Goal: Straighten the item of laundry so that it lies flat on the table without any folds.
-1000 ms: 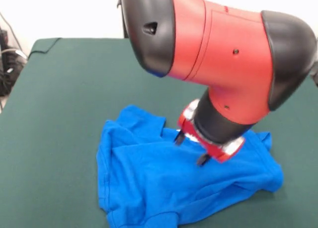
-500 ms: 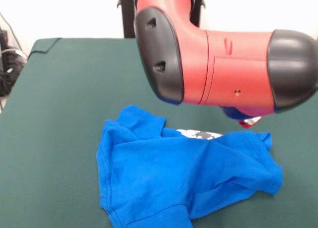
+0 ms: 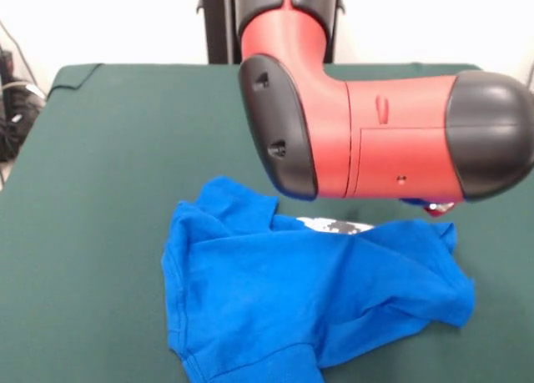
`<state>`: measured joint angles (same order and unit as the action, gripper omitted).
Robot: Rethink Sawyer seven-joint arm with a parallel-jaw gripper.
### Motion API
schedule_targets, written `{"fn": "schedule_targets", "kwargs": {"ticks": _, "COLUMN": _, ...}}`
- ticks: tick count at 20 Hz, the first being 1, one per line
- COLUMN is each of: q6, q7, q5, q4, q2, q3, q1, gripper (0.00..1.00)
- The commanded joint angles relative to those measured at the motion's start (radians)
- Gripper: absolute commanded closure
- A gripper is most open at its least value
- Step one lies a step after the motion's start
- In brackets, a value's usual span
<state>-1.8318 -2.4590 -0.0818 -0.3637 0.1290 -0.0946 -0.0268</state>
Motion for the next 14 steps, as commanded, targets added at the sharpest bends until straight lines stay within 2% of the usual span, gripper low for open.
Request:
{"fn": "schedule_targets", "kwargs": {"ticks": 1, "q6": 0.430, "q7": 0.133, "q5": 0.018, "q4": -0.333, "q2": -0.043, "q3": -0.086, "q1": 0.030, "gripper": 0.00}}
{"fn": "schedule_targets", "kwargs": {"ticks": 2, "q6": 0.559, "q7": 0.102, "q5": -0.007, "q4": -0.382, "q2": -0.076, "q3": -0.066, "q1": 0.044, "gripper": 0.00}}
{"fn": "schedule_targets", "kwargs": {"ticks": 4, "q6": 0.653, "q7": 0.049, "q5": -0.024, "q4": -0.445, "q2": -0.124, "q3": -0.046, "q1": 0.062, "gripper": 0.00}}
{"fn": "schedule_targets", "kwargs": {"ticks": 9, "q6": 0.800, "q7": -0.063, "q5": -0.034, "q4": -0.561, "q2": -0.222, "q3": -0.022, "q1": 0.092, "gripper": 0.00}}
{"fn": "schedule_targets", "kwargs": {"ticks": 10, "q6": 1.047, "q7": -0.089, "q5": -0.097, "q4": -0.723, "q2": -0.198, "q3": -0.003, "q1": 0.036, "gripper": 0.00}}
{"fn": "schedule_targets", "kwargs": {"ticks": 12, "q6": 1.177, "q7": -0.191, "q5": -0.165, "q4": -0.732, "q2": -0.208, "q3": 0.061, "q1": 0.083, "gripper": 0.00}}
{"fn": "schedule_targets", "kwargs": {"ticks": 14, "q6": 1.235, "q7": -0.285, "q5": -0.201, "q4": -0.722, "q2": -0.209, "q3": 0.125, "q1": 0.136, "gripper": 0.00}}
